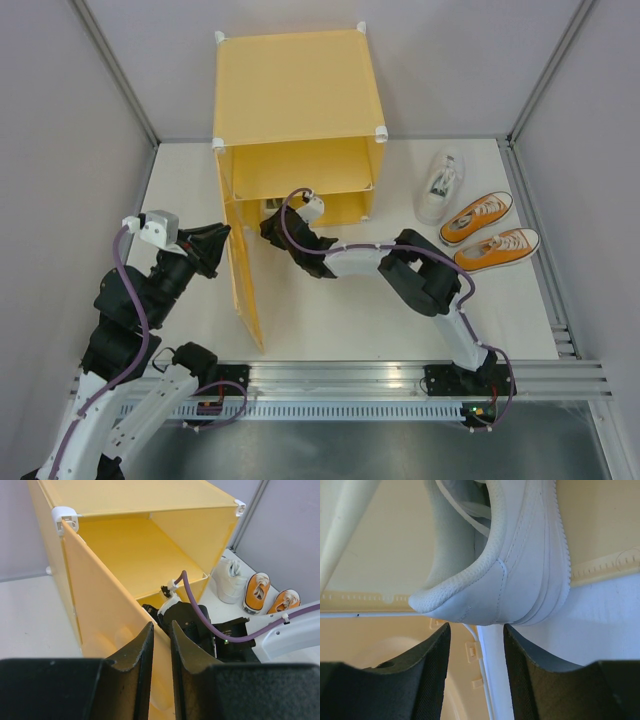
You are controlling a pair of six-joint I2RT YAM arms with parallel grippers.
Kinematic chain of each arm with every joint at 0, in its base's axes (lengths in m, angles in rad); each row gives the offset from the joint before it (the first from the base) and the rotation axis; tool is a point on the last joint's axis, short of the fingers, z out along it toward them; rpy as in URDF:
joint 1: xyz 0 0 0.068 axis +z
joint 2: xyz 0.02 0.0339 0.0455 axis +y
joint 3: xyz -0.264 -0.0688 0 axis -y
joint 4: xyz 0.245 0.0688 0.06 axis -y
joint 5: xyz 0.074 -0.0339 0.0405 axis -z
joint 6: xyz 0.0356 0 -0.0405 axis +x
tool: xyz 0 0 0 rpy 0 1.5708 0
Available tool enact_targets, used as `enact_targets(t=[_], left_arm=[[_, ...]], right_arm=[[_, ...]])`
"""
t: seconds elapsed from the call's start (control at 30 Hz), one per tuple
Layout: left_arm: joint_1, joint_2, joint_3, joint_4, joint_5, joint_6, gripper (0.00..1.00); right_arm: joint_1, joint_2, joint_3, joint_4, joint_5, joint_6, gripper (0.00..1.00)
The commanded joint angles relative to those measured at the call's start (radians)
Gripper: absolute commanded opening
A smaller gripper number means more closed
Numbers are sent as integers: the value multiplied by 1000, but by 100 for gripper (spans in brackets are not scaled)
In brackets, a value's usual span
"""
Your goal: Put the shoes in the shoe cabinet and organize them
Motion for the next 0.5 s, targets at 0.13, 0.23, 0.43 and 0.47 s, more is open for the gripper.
enact_targets(t=[0.13,0.23,0.43,0.47], left_arm=[[0,6,-40,-161,50,32,24],[0,4,-40,-161,49,32,24],[0,2,-40,-161,47,32,24],[0,2,-40,-161,49,32,24]], right_arm=[[-59,16,66,-85,74,43,52],[-64,10,63,-87,80,41,52],[-81,10,84,-94,80,26,51],[-82,13,98,-100,77,26,51]])
